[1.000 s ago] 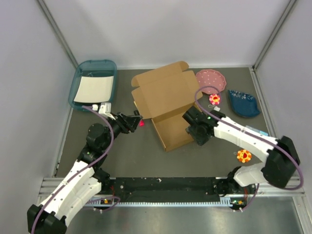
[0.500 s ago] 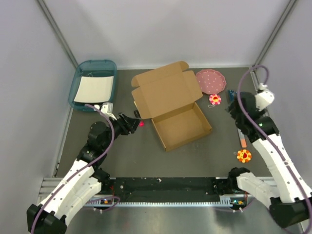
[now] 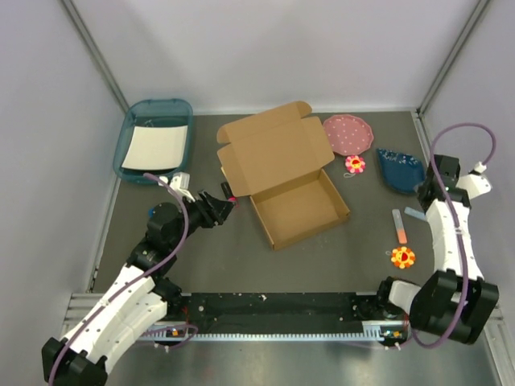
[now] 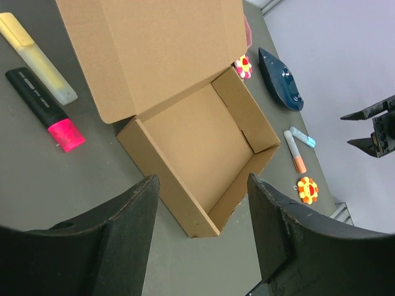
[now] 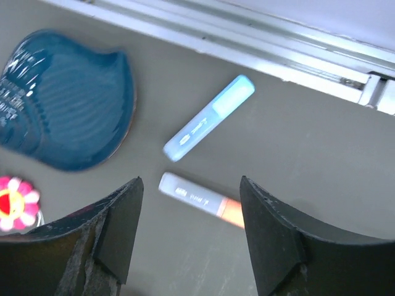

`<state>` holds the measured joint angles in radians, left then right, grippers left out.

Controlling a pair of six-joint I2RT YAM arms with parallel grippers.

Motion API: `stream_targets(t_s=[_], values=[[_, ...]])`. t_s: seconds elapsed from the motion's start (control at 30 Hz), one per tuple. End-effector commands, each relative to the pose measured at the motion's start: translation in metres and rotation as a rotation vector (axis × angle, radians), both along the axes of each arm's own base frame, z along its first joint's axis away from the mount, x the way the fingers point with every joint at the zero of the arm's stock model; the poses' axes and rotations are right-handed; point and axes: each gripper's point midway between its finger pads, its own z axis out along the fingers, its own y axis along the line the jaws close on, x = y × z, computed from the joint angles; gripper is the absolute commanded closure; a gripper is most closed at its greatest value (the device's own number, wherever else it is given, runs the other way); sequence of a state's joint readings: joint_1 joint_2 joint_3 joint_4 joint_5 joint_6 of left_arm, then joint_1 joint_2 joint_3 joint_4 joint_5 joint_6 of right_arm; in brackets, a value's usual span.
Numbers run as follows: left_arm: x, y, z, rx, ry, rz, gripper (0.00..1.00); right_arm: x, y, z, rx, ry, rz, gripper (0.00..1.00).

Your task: Fold the paper box

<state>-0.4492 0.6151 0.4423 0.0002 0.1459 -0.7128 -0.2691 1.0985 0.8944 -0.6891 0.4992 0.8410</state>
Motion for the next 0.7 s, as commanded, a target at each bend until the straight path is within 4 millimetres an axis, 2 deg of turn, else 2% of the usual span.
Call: stream_targets(t_s=[0.0,0.03,0.17,0.43,0.57,0.67], values=[[-0.003,-0.006,0.008,-0.019,-0.028,-0.019,0.36,0.01,-0.041,0.001,0.011,-0.001,-0.131,0.38],[-0.003,-0.007,0.008,-0.02,-0.027,-0.024,0.36,0.004,-0.049,-0.006,0.058,0.005,-0.164,0.4],[-0.004,-0.009,0.005,-0.031,-0.013,-0.03,0.36,0.0,-0.062,-0.022,0.093,0.052,-0.204,0.41],[-0.006,-0.013,-0.008,-0.016,0.019,-0.056,0.36,0.002,-0.073,-0.073,0.124,0.191,-0.203,0.43],[-0.008,-0.015,-0.012,-0.009,0.042,-0.068,0.36,0.009,-0.078,-0.084,0.127,0.215,-0.192,0.43],[-0.009,-0.017,-0.007,-0.03,0.029,-0.075,0.36,0.015,-0.077,-0.09,0.151,0.229,-0.165,0.43]])
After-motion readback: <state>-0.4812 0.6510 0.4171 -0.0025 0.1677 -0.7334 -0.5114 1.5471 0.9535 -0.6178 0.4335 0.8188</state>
